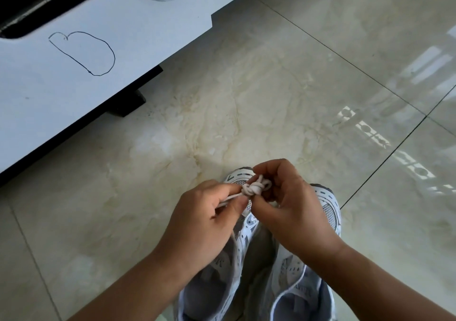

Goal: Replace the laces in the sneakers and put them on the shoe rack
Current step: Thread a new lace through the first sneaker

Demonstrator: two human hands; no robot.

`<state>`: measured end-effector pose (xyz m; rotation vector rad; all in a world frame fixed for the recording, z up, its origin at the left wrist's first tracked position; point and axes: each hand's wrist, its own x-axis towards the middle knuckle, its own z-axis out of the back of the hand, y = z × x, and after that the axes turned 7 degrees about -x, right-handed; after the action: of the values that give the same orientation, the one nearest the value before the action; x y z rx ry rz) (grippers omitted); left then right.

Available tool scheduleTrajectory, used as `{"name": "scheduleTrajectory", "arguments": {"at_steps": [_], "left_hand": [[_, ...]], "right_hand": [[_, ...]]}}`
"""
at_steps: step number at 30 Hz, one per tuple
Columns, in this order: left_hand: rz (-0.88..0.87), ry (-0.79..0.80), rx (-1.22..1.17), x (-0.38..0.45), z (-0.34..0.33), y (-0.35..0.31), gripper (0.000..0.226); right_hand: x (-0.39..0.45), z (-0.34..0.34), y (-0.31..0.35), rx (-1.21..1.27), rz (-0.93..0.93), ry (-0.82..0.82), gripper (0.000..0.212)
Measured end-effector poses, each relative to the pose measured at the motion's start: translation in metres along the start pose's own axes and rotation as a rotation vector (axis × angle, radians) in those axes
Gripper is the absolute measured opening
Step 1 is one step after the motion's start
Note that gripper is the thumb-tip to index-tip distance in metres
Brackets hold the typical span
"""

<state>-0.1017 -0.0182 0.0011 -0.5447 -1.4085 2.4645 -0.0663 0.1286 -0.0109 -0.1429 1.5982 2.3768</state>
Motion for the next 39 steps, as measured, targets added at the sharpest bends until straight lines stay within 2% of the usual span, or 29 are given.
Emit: {"name": "scheduleTrajectory", "arguments": {"at_steps": [3,5,7,10,12,16,20,24,26,30,32,34,37,39], "left_hand": [[-0.001,-0.014,-0.011,0.001,0.001,-0.001,0.026],[0.035,0.037,-0.073,-0.001,0.0,-0.003,0.019],[0.064,0.063,-0.112,-0.003,-0.002,-0.005,0.025],[-0.029,0.011,-0.003,-0.002,-0.004,-0.003,0.019],[-0.065,0.012,0.013,-0.003,-0.003,-0.002,0.025],[-0.036,0.06,-0.074,-0.005,-0.001,0.005,0.041],[-0.037,0.11,-0.151,-0.001,0.003,0.009,0.05],[0.032,0.089,-0.213,0.004,0.005,0.004,0.019],[0.022,0.078,-0.161,0.005,0.006,0.006,0.019],[0.008,0.064,-0.04,0.006,0.003,0.013,0.022],[0.033,0.067,-0.054,0.007,0.002,0.011,0.022],[0.058,0.087,-0.096,0.007,0.002,0.006,0.016],[0.054,0.07,-0.138,0.005,0.0,-0.002,0.011],[0.008,0.024,-0.141,0.004,-0.003,-0.002,0.01]], "right_hand": [[-0.003,0.001,-0.001,-0.117,0.079,-0.085,0.026],[-0.004,0.002,-0.002,-0.168,0.135,-0.091,0.025],[-0.005,0.002,-0.002,-0.189,0.152,-0.083,0.026],[-0.003,0.003,-0.002,-0.145,0.104,-0.064,0.027],[-0.001,0.002,-0.003,-0.159,0.131,-0.075,0.027],[-0.001,0.004,-0.006,-0.206,0.193,-0.002,0.028],[-0.001,0.008,-0.006,-0.065,0.162,0.085,0.024],[0.001,0.014,-0.004,0.184,-0.001,0.186,0.02],[0.002,0.015,-0.003,0.241,-0.059,0.196,0.02],[0.0,0.015,-0.007,-0.103,0.099,0.093,0.025],[-0.001,0.015,-0.006,-0.163,0.161,0.068,0.027],[-0.004,0.013,-0.006,-0.103,0.103,0.065,0.03],[-0.009,0.006,-0.003,0.155,-0.114,0.064,0.031],[-0.01,0.002,0.001,0.205,-0.129,0.06,0.033]]}}
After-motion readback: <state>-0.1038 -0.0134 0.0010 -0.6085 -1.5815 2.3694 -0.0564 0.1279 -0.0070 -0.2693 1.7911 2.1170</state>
